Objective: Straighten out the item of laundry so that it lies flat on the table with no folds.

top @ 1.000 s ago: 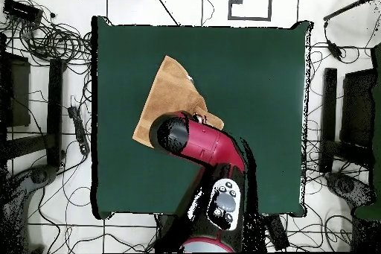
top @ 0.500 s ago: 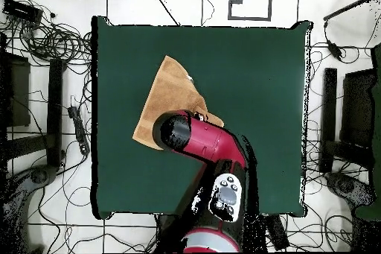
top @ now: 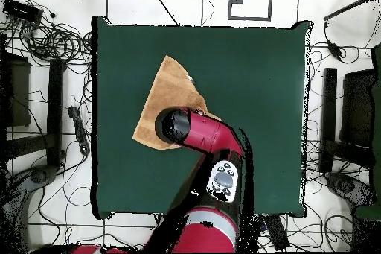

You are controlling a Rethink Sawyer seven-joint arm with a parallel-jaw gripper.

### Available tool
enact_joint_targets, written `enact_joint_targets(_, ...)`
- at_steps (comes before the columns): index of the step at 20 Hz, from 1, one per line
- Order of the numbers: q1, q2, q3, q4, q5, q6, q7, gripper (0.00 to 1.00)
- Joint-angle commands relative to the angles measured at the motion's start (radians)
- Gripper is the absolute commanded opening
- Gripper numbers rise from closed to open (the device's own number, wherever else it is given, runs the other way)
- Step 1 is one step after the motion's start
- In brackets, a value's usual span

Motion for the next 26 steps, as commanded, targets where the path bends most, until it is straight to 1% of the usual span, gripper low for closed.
enact_joint_targets(1,0.007,0.086,0.049,-0.071,0.024,0.045,0.234,0.00)
enact_joint_targets(5,0.025,0.060,0.025,-0.066,0.031,0.070,0.257,0.00)
enact_joint_targets(9,0.032,0.041,0.012,-0.087,0.041,0.125,0.267,0.00)
enact_joint_targets(16,0.064,0.034,-0.019,-0.065,0.047,0.109,0.302,0.00)
enact_joint_targets(21,0.067,0.031,-0.015,-0.059,0.041,0.100,0.281,0.00)
enact_joint_targets(22,0.063,0.030,-0.009,-0.061,0.032,0.090,0.262,0.00)
enact_joint_targets(23,0.061,0.029,-0.006,-0.060,0.033,0.105,0.259,0.00)
enact_joint_targets(24,0.058,0.028,-0.001,-0.056,0.039,0.121,0.262,1.00)
enact_joint_targets(26,0.053,0.027,0.005,-0.054,0.034,0.124,0.251,1.00)
